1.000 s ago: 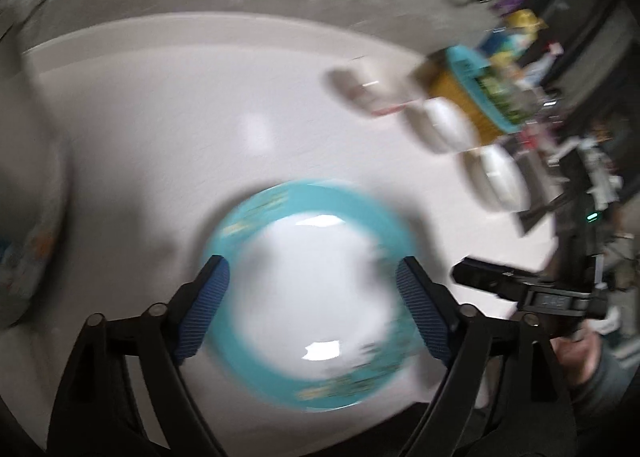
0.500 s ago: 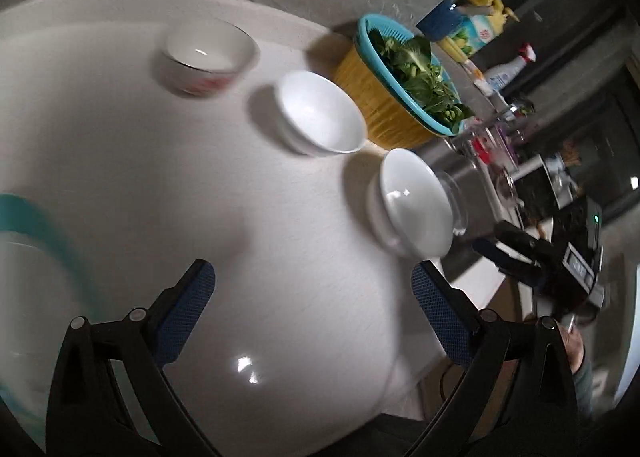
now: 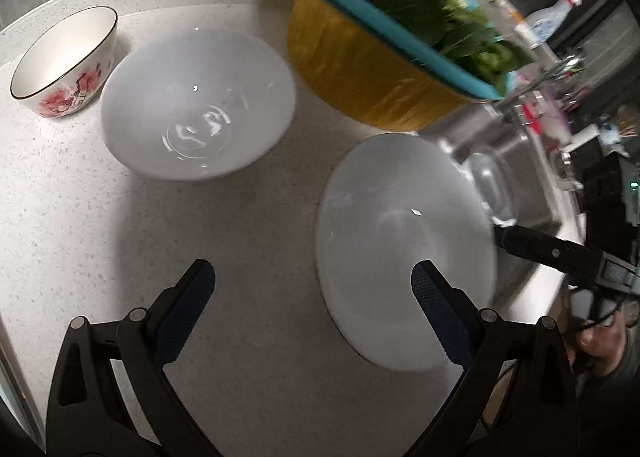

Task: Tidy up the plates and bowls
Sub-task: 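Move both tools to the plain white plate beside the sink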

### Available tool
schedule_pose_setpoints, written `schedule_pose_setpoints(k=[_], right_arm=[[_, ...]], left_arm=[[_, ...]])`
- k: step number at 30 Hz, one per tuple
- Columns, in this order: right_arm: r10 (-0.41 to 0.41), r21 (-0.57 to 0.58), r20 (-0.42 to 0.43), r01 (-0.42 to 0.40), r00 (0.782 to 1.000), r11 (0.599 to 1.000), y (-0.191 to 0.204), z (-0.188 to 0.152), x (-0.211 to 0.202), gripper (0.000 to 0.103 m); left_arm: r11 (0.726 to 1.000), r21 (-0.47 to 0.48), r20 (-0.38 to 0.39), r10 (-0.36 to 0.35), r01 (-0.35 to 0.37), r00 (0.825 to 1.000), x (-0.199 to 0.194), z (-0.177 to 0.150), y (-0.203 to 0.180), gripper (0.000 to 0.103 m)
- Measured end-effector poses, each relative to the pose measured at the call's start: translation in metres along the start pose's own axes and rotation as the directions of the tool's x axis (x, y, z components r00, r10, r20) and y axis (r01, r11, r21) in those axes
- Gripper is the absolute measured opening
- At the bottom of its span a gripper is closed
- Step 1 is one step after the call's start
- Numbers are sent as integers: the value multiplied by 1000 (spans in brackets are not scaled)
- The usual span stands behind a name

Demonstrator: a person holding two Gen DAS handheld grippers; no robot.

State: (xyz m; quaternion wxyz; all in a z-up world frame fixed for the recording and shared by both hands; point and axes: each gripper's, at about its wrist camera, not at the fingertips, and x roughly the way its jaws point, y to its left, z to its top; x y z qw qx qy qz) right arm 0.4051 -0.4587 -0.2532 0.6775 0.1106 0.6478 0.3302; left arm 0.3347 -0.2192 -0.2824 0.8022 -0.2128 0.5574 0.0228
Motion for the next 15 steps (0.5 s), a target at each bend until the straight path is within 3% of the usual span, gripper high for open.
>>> schedule_pose_setpoints(k=[3,4,5,7,8,10,12,15], right_arm=[[10,-26,-35,-11,999,1000,2,8,11,84],[6,-42,-49,-8,999,999,2,10,16,83],[4,-49,-60,-7,998,999,2,11,19,82],[8,-46,-84,-12,996,999,-1,12,27,66],[10,-37,-91,-13,996,999,-3,12,29,62],[9,-24,-106,-12,994,1000,-7,12,34,51],[4,-19,-124,-6,992,1000,-10,13,37,45],[15,-13,-144,-17,990,1000,-13,14,41,23]], left_arm=[[999,-9,-19,38,-38,999,15,5,-3,97],[999,-12,-23,43,-43,999,20,6,-5,92],[999,-14,-34,41,-42,999,26,8,-7,82],[999,-14,-58,45,-46,997,35,8,-7,64],[999,-20,-67,46,-48,997,41,10,-9,49],[999,-30,-82,35,-37,996,50,12,-11,31],[999,-32,-89,33,-36,996,51,11,-6,31],[999,-39,-97,16,-20,995,58,14,-10,25]])
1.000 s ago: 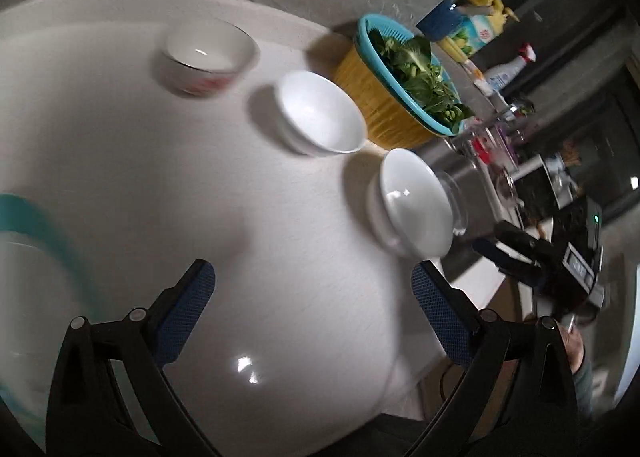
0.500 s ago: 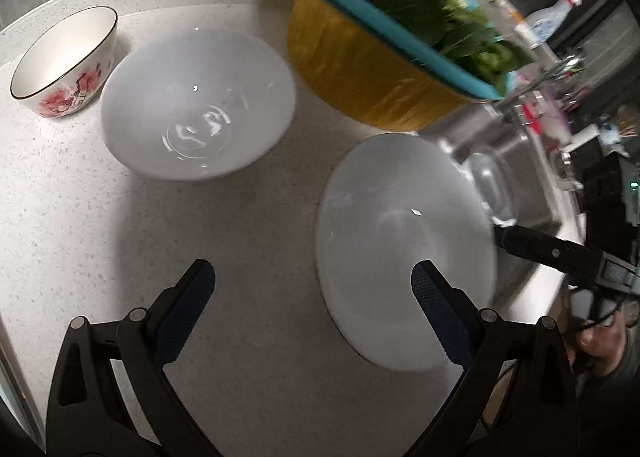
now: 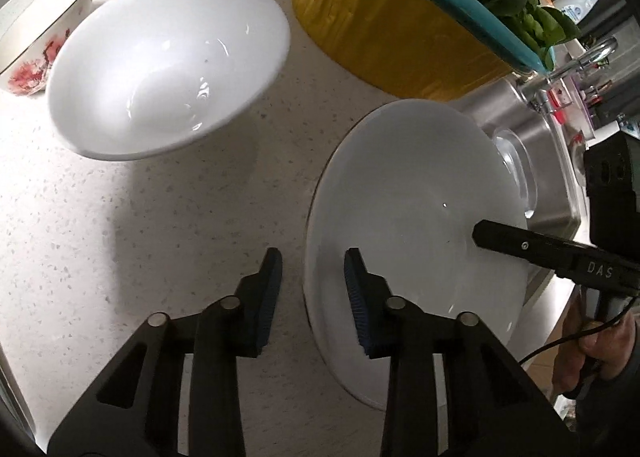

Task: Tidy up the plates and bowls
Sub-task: 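Move both tools to the plain white plate beside the sink, then close the left tool on the white plate rim while the right tool grips it too, then carry the white plate with both tools and set it down on the counter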

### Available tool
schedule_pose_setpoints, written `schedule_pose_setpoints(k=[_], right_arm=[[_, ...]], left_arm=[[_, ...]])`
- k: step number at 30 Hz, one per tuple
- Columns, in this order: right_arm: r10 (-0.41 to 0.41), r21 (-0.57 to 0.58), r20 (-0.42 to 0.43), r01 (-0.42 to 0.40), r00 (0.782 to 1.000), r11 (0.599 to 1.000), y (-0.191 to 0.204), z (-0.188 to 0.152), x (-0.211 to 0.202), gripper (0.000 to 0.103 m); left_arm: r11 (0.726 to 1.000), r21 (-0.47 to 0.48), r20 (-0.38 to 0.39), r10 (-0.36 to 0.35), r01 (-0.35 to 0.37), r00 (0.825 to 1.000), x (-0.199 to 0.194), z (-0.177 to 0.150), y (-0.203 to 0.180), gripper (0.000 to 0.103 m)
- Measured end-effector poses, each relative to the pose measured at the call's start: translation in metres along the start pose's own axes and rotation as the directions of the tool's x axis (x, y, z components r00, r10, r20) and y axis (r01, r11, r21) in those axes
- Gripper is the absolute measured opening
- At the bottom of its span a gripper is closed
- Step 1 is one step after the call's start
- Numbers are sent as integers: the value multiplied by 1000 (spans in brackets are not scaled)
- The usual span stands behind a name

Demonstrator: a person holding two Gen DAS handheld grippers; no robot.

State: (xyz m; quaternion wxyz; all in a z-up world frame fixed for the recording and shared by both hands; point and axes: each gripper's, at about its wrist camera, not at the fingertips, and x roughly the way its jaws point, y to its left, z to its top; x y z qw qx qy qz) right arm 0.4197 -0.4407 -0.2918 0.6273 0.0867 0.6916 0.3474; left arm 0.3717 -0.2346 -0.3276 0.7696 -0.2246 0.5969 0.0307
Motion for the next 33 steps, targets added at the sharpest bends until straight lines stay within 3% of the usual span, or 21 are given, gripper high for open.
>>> schedule_pose_setpoints(k=[4,17,25,33], right_arm=[[2,-13,-2,-2,1000,1000,3,0,0,18],[-5,-4,-16,5,1000,1000,18,-7,-2,15],[-1,-20,-51,0,999,1000,47,-20,7,16],[3,-17,-127,-5,992,1000,86,-35,33,16]], left_arm=[[1000,-6,-6,-27,27,1000,6,-1,-4,11],[1000,-3,6,-8,8,1000,-15,-21,-7,11],[999,-44,-20,-10,10,1000,-40,-52,12,11],[993,-114,-65,-22,15,998,-65,-91,60,11]])
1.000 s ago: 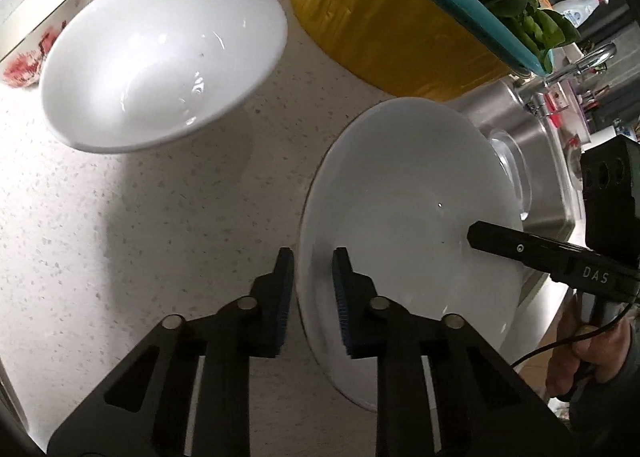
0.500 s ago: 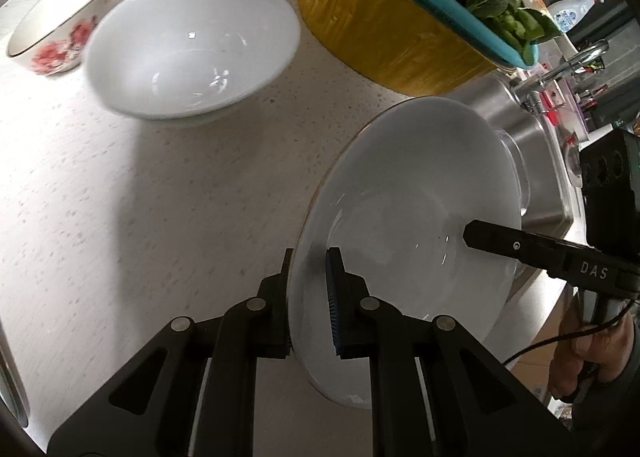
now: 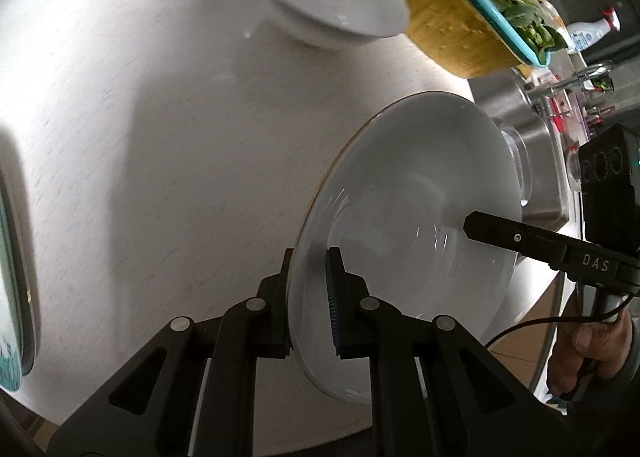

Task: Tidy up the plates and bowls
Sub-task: 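Carry the white plate with both tools and set it down on the counter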

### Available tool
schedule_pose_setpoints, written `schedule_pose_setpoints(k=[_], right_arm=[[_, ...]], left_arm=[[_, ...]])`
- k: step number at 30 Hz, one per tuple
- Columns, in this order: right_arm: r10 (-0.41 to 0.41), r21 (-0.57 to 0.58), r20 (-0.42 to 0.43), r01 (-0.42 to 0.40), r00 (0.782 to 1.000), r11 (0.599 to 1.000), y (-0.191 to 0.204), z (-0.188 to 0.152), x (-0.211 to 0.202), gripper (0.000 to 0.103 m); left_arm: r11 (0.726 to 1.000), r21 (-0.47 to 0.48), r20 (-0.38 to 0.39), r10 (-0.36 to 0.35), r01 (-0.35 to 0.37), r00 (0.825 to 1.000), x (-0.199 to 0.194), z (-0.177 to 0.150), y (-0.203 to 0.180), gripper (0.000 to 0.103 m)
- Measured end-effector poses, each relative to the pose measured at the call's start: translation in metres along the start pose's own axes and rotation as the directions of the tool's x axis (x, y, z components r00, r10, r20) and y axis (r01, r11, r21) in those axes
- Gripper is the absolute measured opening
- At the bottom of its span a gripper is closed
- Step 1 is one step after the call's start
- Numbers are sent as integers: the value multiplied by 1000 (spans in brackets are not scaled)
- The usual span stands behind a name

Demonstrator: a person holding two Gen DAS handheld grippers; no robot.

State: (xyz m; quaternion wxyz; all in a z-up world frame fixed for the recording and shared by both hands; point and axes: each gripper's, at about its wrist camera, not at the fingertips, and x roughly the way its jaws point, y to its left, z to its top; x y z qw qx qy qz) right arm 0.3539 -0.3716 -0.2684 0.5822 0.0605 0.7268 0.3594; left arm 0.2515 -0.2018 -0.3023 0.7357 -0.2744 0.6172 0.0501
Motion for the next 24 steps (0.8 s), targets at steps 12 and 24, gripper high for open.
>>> schedule_pose_setpoints(k=[12,24], right_arm=[[-24,15,-77,25,997,1000,42,-13,28,17],[-43,48,-112,49,993,998,56,-25,43,17]], left_arm=[[999,-36,-37,-15,13,999,-28,-25,63,11],[999,-34,-55,-12,10,998,-38,-38,103,12]])
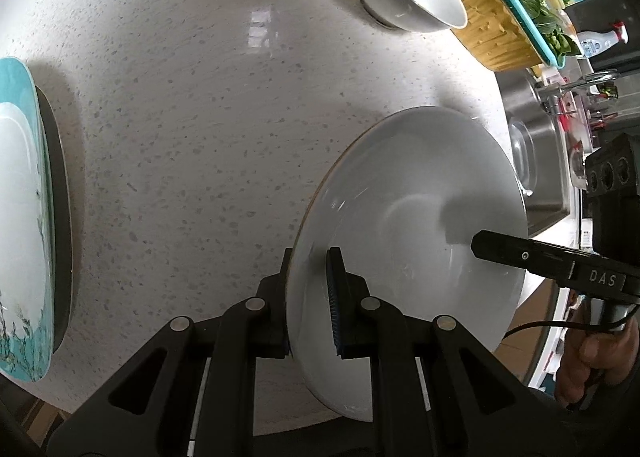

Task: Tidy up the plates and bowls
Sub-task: 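Carry the white plate with both tools and set it down on the counter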

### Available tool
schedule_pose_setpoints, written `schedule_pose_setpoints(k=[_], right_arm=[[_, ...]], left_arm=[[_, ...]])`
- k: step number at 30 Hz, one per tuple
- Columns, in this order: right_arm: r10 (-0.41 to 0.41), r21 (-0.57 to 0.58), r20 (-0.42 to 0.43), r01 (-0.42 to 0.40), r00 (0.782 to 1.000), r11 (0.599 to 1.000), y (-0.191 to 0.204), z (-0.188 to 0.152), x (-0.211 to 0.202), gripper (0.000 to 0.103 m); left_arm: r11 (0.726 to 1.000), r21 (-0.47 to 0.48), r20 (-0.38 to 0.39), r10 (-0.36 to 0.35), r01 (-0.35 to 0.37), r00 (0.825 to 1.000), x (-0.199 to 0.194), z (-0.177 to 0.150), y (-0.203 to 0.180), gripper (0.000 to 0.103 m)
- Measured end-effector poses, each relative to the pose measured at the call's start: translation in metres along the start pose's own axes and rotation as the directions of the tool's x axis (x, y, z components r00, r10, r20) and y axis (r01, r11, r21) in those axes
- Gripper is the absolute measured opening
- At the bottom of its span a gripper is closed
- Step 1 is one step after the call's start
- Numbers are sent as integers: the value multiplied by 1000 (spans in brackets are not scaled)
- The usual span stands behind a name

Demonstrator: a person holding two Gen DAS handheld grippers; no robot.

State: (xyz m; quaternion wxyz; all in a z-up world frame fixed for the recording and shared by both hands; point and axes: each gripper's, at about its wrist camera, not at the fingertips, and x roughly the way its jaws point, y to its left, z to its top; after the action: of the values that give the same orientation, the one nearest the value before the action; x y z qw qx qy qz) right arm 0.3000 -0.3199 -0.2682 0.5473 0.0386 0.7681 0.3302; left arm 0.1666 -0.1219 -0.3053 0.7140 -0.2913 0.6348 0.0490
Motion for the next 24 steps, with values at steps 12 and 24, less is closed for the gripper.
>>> schedule_pose_setpoints(k=[12,24], right_arm=[[-14,-22,22,15,1000,1000,-4,7,10,17],[29,-75,48,-26,998,997,-1,6,16,28]], left_arm=[[1000,18,36,22,-22,999,7,2,2,13],[999,34,97,39,-42,994,4,4,0,40]])
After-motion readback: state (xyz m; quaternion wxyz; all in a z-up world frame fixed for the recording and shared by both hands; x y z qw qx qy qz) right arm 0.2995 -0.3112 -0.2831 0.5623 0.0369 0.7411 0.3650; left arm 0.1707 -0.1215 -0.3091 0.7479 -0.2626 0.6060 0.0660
